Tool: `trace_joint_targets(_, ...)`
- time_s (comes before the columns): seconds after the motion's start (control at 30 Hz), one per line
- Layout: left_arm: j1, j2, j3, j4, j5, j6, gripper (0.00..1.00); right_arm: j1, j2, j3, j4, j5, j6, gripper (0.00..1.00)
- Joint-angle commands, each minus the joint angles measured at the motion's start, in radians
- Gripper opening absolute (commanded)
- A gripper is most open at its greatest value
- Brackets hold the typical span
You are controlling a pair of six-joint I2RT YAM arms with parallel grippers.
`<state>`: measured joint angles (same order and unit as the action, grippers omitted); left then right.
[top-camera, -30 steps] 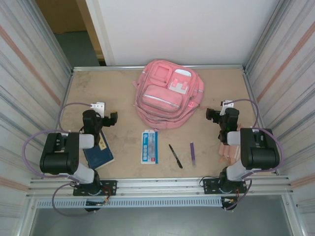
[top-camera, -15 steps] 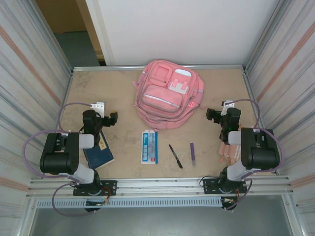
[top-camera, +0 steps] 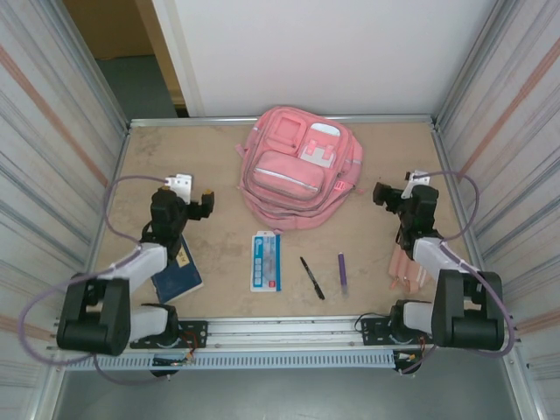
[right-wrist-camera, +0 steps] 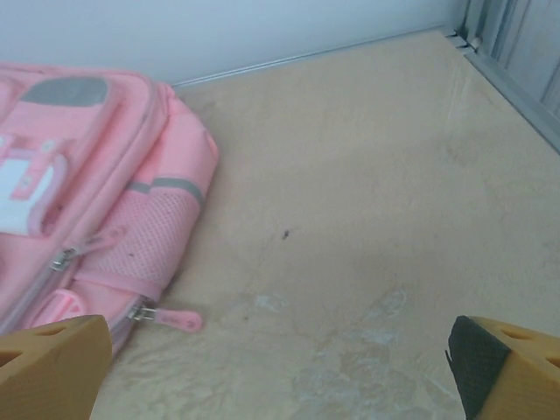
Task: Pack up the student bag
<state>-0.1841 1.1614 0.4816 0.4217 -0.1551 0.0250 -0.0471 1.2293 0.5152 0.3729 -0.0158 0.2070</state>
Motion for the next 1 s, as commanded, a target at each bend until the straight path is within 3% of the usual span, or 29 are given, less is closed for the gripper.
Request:
trace_joint_targets(0.0,-0.099,-0.086,0.152,-0.327,-0.375,-0.184,0.99,0.066,-0.026,0.113,-0.298,0.0,0.068,0.99)
trace_joint_targets(0.07,-0.147,-0.086,0.251,-0.496,-0.48,-0.273,0.99,0.098,-0.027,0.152,-0.384,-0.067,0.1,0.95)
trace_joint_targets(0.13,-0.146,-0.081,0.334,-0.695,-0.483,-0.466,0.99,0.131,-0.028,0.188,-0.462,-0.123,0.115,0.91)
trace_joint_targets(0.17,-0.142,-0.085,0.38,-0.828,-0.419,-0.594,0.99,0.155,-0.029,0.201,-0.498,-0.128,0.127,0.9)
trace_joint_targets(0.2,-0.128,-0.092,0.397,-0.867,-0.311,-0.641,0.99,0.176,-0.028,0.209,-0.519,-0.131,0.138,0.88)
trace_joint_targets(0.27,-0.08,-0.111,0.373,-0.801,0.066,-0.628,0.99,0.237,-0.025,0.236,-0.571,-0.147,0.14,0.85)
trace_joint_targets(0.33,-0.086,-0.118,0.351,-0.767,0.235,-0.643,0.99,0.301,-0.023,0.253,-0.615,-0.151,0.085,0.8)
trace_joint_targets(0.6,-0.345,-0.003,0.413,-0.815,0.355,-0.645,0.92,0.46,0.053,0.36,-0.724,-0.138,-0.074,0.74)
trace_joint_targets(0.77,-0.353,0.075,0.426,-0.857,0.328,-0.702,0.92,0.532,0.189,0.482,-0.711,-0.086,-0.203,0.76)
trace_joint_targets(0.97,-0.354,0.173,0.446,-0.792,0.503,-0.757,0.88,0.635,0.422,0.671,-0.725,0.051,-0.369,0.75)
